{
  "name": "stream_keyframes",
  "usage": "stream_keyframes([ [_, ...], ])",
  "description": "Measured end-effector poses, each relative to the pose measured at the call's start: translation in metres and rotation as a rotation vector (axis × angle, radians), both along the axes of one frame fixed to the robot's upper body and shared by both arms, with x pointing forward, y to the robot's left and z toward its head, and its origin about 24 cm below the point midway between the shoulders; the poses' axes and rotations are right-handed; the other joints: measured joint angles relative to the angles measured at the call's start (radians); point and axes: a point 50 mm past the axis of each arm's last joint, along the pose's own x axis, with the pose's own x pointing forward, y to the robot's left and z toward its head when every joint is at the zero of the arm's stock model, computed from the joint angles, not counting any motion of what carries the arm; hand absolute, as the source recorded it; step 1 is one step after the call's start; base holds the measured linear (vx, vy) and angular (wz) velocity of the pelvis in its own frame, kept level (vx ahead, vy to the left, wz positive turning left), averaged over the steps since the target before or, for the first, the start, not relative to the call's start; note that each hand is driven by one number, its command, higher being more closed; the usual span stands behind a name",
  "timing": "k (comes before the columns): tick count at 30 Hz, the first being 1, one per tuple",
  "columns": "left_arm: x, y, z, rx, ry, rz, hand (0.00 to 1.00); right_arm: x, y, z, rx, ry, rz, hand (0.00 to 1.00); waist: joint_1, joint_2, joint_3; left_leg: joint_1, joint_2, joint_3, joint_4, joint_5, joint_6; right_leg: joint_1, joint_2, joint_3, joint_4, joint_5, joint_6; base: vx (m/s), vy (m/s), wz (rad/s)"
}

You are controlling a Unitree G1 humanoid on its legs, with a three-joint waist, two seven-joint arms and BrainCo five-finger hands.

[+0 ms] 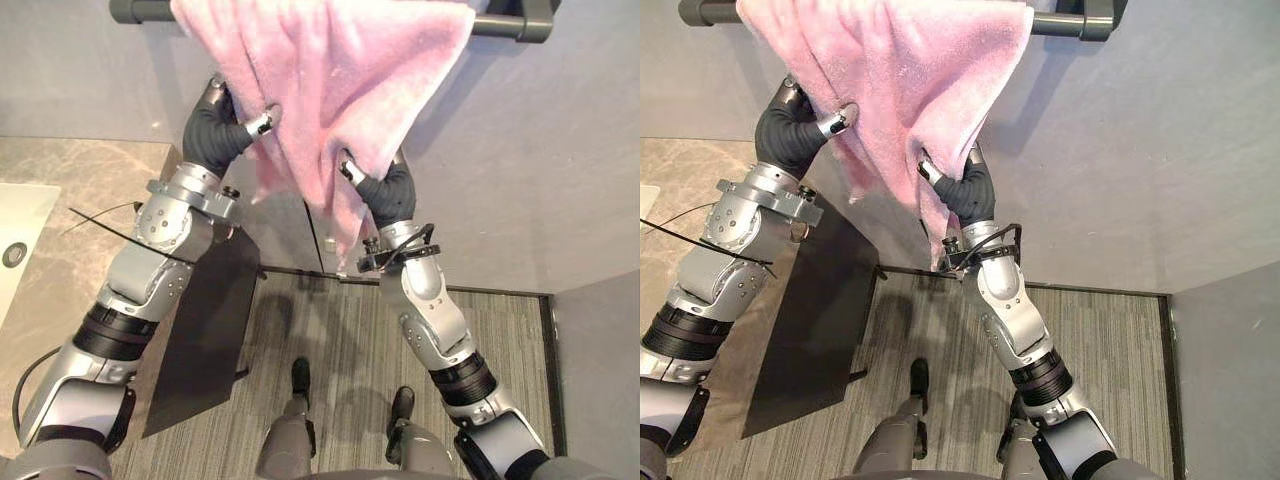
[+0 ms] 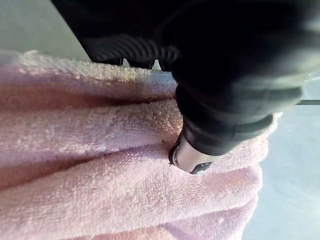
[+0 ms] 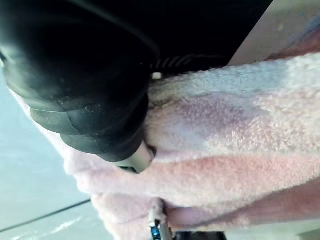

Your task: Organize washtable

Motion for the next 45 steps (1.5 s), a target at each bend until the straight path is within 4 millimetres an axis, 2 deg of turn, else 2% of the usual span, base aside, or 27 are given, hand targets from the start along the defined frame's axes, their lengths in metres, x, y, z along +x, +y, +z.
stream_keyframes([
  [4,0.006,0.004,0.000,-0.195,-0.033,0.112,1.00,0.000,-0.003,0.003,0.024,-0.007,-0.017,1.00,-0.005,0.000,0.000,-0.005,0.001,0.001,0.000,0.000,0.000,-0.007,0.002,0.001,0.000,0.000,0.000,0.04,0.002,-0.02],
  [8,0.007,0.013,-0.001,-0.297,-0.066,0.228,1.00,0.004,-0.013,0.006,0.027,-0.022,-0.083,1.00,-0.012,0.000,0.000,-0.004,-0.002,0.002,0.000,0.000,0.000,-0.008,0.007,0.003,0.000,-0.001,0.000,0.04,0.006,-0.03],
  [12,0.007,0.012,-0.004,-0.319,-0.070,0.245,1.00,0.004,-0.012,0.005,-0.004,-0.033,-0.100,1.00,-0.013,0.000,0.000,-0.002,-0.002,0.002,0.000,0.001,0.000,-0.008,0.009,0.004,0.000,-0.001,0.000,0.00,0.000,0.00],
  [14,0.006,0.018,-0.009,-0.335,-0.068,0.280,1.00,0.006,-0.011,0.003,-0.019,-0.024,-0.106,1.00,-0.026,0.000,0.000,0.000,-0.004,0.000,0.000,0.002,0.002,-0.006,0.013,0.004,0.000,-0.001,0.000,0.00,0.000,0.00],
  [20,0.004,0.024,-0.014,-0.340,-0.070,0.328,1.00,0.013,-0.017,-0.004,-0.058,-0.002,-0.142,1.00,-0.028,0.000,0.000,0.011,-0.006,-0.003,0.000,0.005,0.005,0.002,0.013,0.005,0.000,-0.001,0.000,0.00,0.000,0.00],
  [21,0.004,0.024,-0.014,-0.341,-0.072,0.329,0.00,0.013,-0.018,-0.004,-0.061,0.000,-0.146,1.00,-0.028,0.000,0.000,0.011,-0.006,-0.005,-0.001,0.006,0.007,0.002,0.013,0.004,0.000,-0.001,0.000,0.00,0.000,0.00],
  [23,0.003,0.031,-0.017,-0.357,-0.069,0.352,0.00,0.015,-0.022,-0.004,-0.063,0.000,-0.170,1.00,-0.032,0.000,0.000,0.011,-0.007,-0.006,-0.001,0.007,0.008,0.003,0.013,0.004,0.000,0.000,0.000,0.00,0.000,0.00],
  [25,-0.001,0.046,-0.023,-0.383,-0.057,0.406,0.00,0.019,-0.033,-0.008,-0.066,0.016,-0.218,1.00,-0.034,0.000,0.000,0.011,-0.007,-0.010,-0.001,0.009,0.010,0.006,0.013,0.002,-0.001,0.000,0.000,0.00,0.000,0.04],
  [30,-0.005,0.058,-0.033,-0.400,-0.036,0.456,0.00,0.022,-0.045,-0.019,-0.077,0.066,-0.260,1.00,-0.030,0.000,0.000,0.014,-0.008,-0.015,-0.001,0.011,0.010,0.018,0.012,-0.001,-0.010,0.001,0.001,0.01,0.006,0.05],
  [36,-0.005,0.065,-0.073,-0.415,0.103,0.509,0.00,0.022,-0.053,-0.028,-0.081,0.098,-0.288,1.00,-0.031,0.000,0.000,0.017,-0.008,-0.024,-0.001,0.012,0.009,0.032,0.014,-0.007,-0.029,0.008,0.001,0.01,0.007,0.03],
  [37,-0.005,0.065,-0.074,-0.409,0.106,0.508,0.00,0.022,-0.053,-0.028,-0.081,0.099,-0.289,1.00,-0.029,0.000,-0.001,0.017,-0.008,-0.024,-0.001,0.012,0.009,0.033,0.015,-0.007,-0.032,0.009,0.001,0.00,0.000,0.00],
  [39,-0.004,0.066,-0.061,-0.309,0.074,0.477,0.00,0.026,-0.058,-0.032,-0.082,0.121,-0.308,1.00,-0.028,0.000,-0.001,0.017,-0.008,-0.027,0.000,0.013,0.008,0.039,0.016,-0.013,-0.040,0.015,0.000,0.00,0.000,0.00],
  [41,-0.011,0.075,-0.031,-0.210,-0.025,0.438,0.00,0.026,-0.060,-0.034,-0.078,0.129,-0.317,1.00,-0.027,0.000,-0.002,0.017,-0.008,-0.026,0.000,0.013,0.008,0.039,0.015,-0.016,-0.039,0.015,0.000,0.00,0.000,0.00],
  [42,-0.012,0.075,-0.025,-0.203,-0.048,0.427,0.00,0.026,-0.062,-0.034,-0.077,0.129,-0.321,0.00,-0.026,0.000,-0.003,0.017,-0.009,-0.025,0.000,0.013,0.008,0.039,0.014,-0.016,-0.039,0.015,0.000,0.00,0.000,0.00],
  [43,-0.015,0.073,-0.018,-0.208,-0.081,0.411,0.00,0.026,-0.066,-0.034,-0.082,0.130,-0.334,0.00,-0.022,0.000,-0.004,0.017,-0.010,-0.025,0.000,0.013,0.008,0.039,0.013,-0.012,-0.039,0.015,0.000,0.00,0.000,0.00],
  [45,-0.017,0.073,-0.018,-0.210,-0.091,0.410,0.00,0.026,-0.066,-0.035,-0.084,0.130,-0.336,0.00,-0.021,0.000,-0.005,0.017,-0.009,-0.024,0.000,0.013,0.008,0.038,0.013,-0.010,-0.038,0.015,0.000,0.00,0.000,0.00],
])
